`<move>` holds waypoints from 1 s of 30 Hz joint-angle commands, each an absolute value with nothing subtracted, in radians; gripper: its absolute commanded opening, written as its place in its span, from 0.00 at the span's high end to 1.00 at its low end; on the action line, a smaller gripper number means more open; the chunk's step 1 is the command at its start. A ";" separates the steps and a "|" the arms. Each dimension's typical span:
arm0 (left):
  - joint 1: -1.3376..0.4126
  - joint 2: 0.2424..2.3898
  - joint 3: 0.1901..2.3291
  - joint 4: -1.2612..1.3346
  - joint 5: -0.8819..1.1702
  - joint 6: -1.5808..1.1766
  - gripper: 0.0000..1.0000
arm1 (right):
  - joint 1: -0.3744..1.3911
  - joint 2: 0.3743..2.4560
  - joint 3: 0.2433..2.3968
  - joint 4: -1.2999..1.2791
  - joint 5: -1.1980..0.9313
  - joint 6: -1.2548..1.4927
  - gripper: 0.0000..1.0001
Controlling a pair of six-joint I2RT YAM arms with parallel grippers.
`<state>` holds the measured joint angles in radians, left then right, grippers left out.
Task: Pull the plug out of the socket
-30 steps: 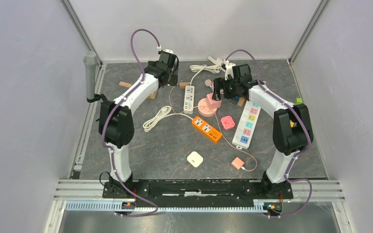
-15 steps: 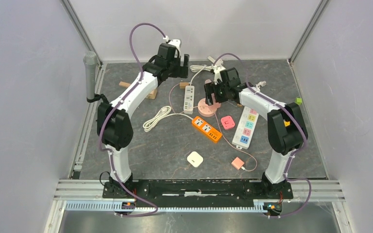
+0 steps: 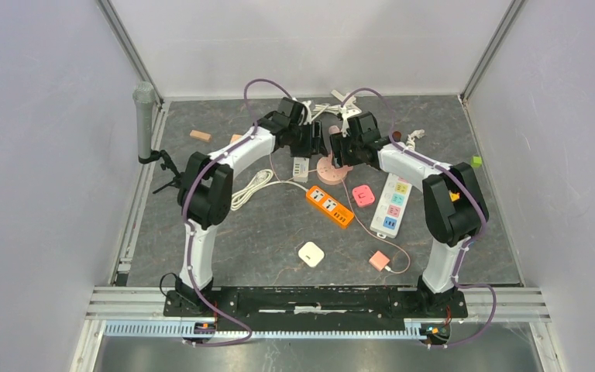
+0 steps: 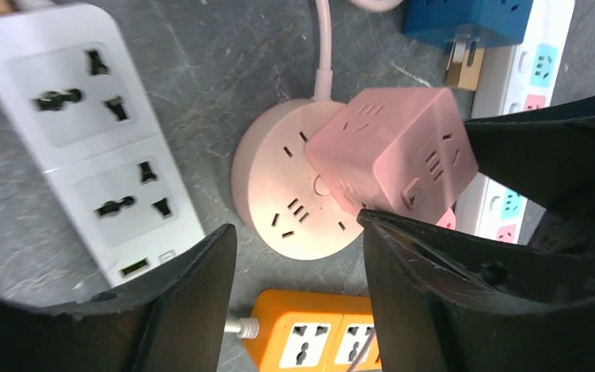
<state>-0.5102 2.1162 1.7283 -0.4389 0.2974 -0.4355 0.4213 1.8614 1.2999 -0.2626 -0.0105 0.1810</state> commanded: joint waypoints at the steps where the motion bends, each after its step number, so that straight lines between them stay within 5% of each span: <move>1: -0.525 2.180 1.754 -0.384 0.392 -0.518 0.36 | 0.420 1.840 1.295 -0.214 0.049 0.223 0.78; 5: -0.526 2.248 1.824 -0.477 0.357 -0.477 0.41 | 0.420 1.843 1.298 -0.215 0.037 0.232 0.99; 18: -0.558 2.269 1.709 -0.541 0.216 -0.401 0.64 | 0.381 1.819 1.323 -0.174 -0.142 0.286 1.00; 30: -0.573 2.296 1.714 -0.619 0.121 -0.400 0.65 | 0.437 1.790 1.291 -0.190 -0.006 0.146 1.00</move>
<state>-0.5541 2.2295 1.7306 -0.4660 0.2455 -0.4629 0.4221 1.8545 1.2858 -0.2333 -0.0326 0.1921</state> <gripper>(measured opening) 0.345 0.671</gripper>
